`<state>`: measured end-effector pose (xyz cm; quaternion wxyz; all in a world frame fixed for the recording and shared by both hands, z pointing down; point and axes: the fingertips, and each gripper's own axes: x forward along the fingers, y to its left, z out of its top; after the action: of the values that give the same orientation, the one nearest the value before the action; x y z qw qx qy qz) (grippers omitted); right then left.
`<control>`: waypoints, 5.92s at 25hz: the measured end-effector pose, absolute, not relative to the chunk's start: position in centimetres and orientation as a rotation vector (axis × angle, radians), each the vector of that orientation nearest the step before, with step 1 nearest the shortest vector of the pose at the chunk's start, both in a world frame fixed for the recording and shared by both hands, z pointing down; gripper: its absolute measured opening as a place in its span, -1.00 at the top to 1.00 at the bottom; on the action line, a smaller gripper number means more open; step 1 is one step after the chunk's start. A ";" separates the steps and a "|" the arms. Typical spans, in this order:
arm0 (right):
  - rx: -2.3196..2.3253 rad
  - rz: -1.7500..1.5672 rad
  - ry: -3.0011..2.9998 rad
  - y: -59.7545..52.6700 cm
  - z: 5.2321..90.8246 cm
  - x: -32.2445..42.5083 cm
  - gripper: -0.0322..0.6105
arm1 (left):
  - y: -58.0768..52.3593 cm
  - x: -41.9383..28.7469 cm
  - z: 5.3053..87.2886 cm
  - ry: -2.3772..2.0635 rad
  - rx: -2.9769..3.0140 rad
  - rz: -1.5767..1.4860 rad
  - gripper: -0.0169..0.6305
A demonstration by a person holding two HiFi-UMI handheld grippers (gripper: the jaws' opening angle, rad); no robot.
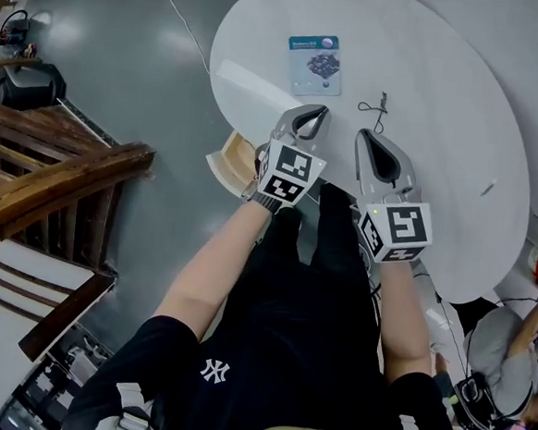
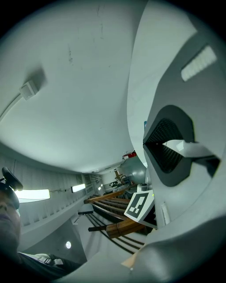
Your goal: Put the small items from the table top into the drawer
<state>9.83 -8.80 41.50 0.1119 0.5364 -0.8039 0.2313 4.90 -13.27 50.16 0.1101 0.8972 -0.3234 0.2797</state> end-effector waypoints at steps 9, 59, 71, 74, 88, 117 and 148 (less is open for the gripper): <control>1.546 0.769 -2.337 -10.9 44.9 11.4 0.83 | -16.4 6.3 55.6 -1.021 2.560 1.023 0.81; 1.508 0.790 -2.399 -13.2 42.3 11.3 0.83 | -16.5 2.8 52.4 -1.064 2.425 0.866 0.94; 1.506 0.714 -2.461 -10.4 40.0 5.6 0.83 | -12.4 -3.2 48.2 -1.135 2.448 0.738 0.94; 1.502 0.694 -2.471 -9.5 39.1 3.5 0.83 | -11.1 -5.4 47.0 -1.147 2.450 0.711 0.94; 1.491 0.597 -2.522 -6.0 36.0 -4.0 0.83 | -5.3 -13.5 45.5 -1.192 2.415 0.630 0.94; 1.424 0.651 -2.493 -2.0 39.8 -9.2 0.83 | 1.1 -19.7 52.8 -1.166 2.245 0.658 0.94; 1.412 0.855 -2.344 -5.4 46.8 -4.4 0.82 | -5.7 -17.2 61.6 -1.135 2.130 0.753 0.88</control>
<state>-4.41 -5.44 46.77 0.1367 0.4879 -0.8099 0.2954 -17.17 -5.75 61.59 0.3019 0.8033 -0.4279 0.2839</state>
